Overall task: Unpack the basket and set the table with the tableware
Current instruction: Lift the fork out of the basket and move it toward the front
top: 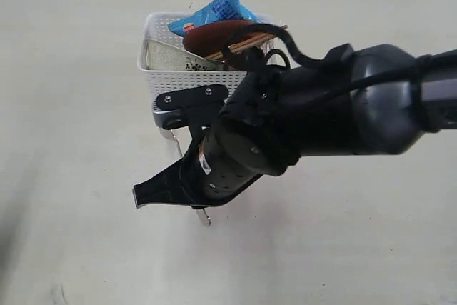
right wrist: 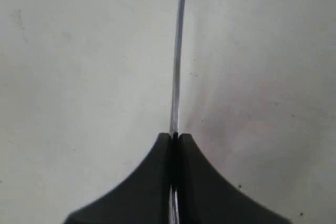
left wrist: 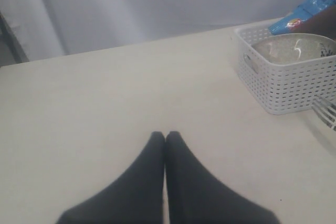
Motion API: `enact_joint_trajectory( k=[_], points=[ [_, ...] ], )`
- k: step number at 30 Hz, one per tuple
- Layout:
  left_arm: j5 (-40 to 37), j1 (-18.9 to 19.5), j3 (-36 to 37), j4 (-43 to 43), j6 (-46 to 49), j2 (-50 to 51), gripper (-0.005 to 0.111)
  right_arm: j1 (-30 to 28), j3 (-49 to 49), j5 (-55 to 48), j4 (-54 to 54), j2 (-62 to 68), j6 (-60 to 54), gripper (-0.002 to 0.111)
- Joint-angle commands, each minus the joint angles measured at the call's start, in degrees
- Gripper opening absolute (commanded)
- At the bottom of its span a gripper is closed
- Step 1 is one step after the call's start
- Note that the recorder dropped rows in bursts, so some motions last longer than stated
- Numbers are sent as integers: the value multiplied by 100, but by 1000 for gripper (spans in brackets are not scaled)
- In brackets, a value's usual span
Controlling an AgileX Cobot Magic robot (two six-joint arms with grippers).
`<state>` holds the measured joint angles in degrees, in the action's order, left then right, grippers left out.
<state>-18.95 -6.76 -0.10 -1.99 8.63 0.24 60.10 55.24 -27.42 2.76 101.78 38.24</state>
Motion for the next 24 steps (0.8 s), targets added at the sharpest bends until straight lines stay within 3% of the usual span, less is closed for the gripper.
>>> enact_joint_trajectory(
  k=[1, 5, 8, 16, 24],
  points=[
    [60, -27, 10, 19, -3, -24, 0, 1, 12, -349, 987, 221, 568, -1],
    [60, -27, 10, 33, -3, -24, 0, 25, 172, -1481, 2430, 226, 1525, -1],
    [60, -27, 10, 33, -3, -24, 0, 168, 370, -2131, 2930, 226, 1592, -1],
    [60, -27, 10, 33, -3, -24, 0, 562, 444, -2352, 3294, 408, 1736, -1],
    [60, -27, 10, 33, -3, -24, 0, 1162, 487, -3479, 4462, 996, 1942, -1]
  ],
)
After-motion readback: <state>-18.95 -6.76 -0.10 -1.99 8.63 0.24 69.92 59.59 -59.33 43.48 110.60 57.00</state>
